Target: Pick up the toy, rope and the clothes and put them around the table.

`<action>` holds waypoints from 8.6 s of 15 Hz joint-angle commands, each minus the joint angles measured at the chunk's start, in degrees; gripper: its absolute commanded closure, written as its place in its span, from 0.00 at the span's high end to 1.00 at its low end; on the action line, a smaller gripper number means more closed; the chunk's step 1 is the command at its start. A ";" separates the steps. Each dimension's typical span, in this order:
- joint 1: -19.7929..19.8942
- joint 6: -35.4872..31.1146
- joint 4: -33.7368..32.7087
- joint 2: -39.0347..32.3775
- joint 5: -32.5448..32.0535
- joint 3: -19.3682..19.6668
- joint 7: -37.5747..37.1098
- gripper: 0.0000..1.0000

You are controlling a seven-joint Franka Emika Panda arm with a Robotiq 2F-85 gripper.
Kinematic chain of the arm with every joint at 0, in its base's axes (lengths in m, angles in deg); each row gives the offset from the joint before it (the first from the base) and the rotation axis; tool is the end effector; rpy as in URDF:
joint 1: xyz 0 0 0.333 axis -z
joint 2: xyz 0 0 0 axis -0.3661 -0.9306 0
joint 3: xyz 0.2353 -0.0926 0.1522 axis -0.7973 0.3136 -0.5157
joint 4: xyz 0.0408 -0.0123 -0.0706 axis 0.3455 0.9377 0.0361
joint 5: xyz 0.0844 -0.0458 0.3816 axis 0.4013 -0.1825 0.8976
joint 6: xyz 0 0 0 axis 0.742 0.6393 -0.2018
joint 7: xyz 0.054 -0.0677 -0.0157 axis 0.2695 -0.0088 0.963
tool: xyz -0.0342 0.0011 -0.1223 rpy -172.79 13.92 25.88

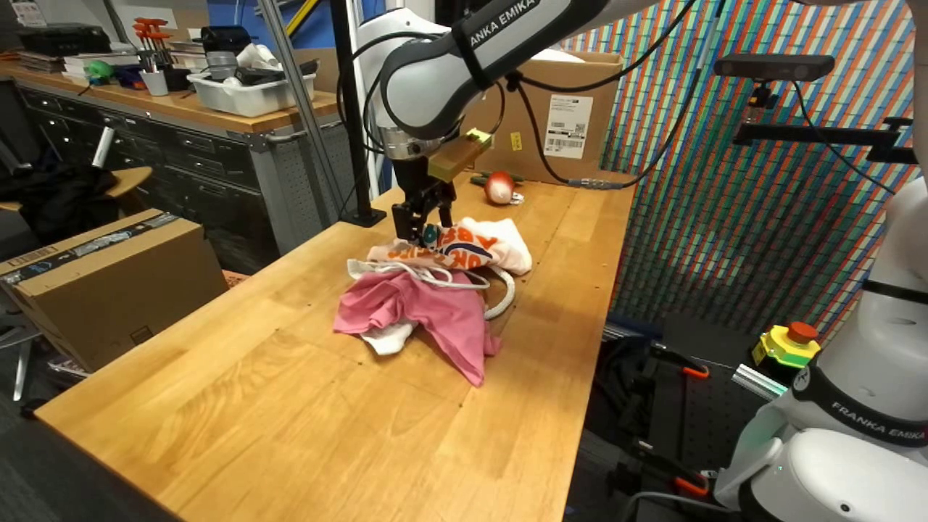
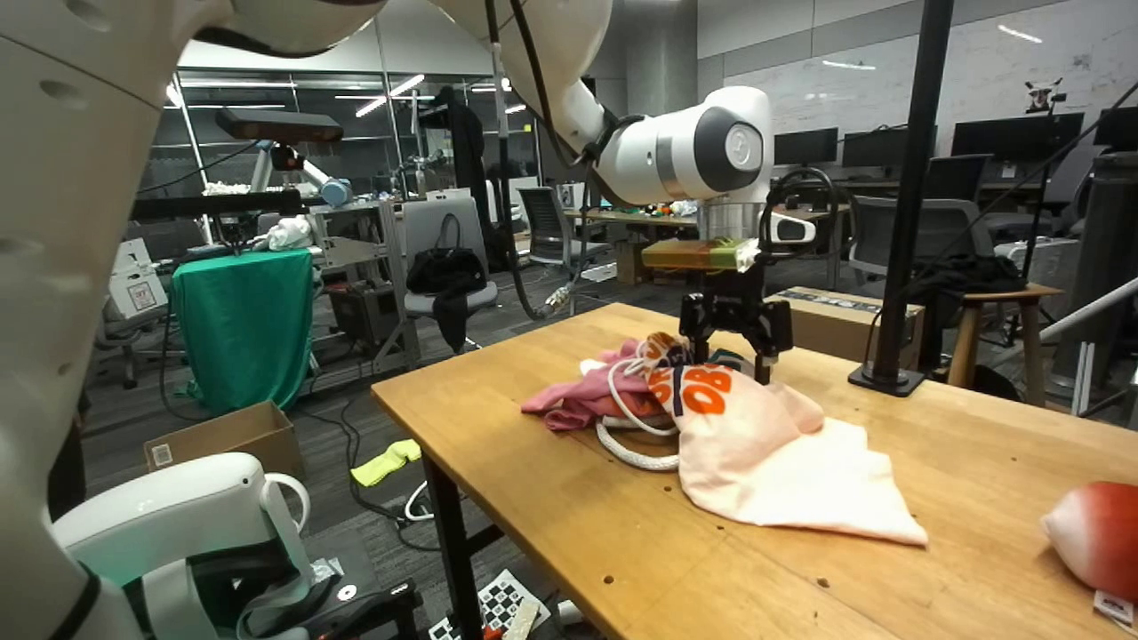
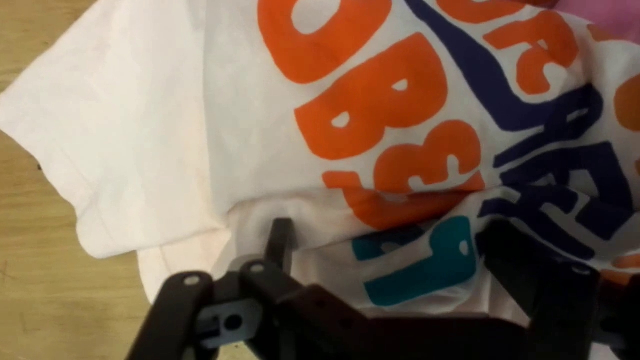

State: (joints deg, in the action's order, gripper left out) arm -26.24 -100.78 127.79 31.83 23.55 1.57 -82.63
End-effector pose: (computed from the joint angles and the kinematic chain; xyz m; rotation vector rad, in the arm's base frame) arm 0.6454 0.0508 0.2862 2.9969 0.0573 -0.1927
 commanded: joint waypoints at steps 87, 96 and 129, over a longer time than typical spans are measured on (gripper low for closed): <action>-20.65 14.86 -65.10 -26.10 7.31 -6.27 -16.05 0.52; -18.22 31.98 -61.42 -23.93 5.34 -6.78 -11.30 1.00; -5.23 21.35 -18.12 -11.66 7.51 -4.93 -3.96 0.73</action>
State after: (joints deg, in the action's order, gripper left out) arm -31.76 -78.71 105.42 16.95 29.25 -3.73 -88.95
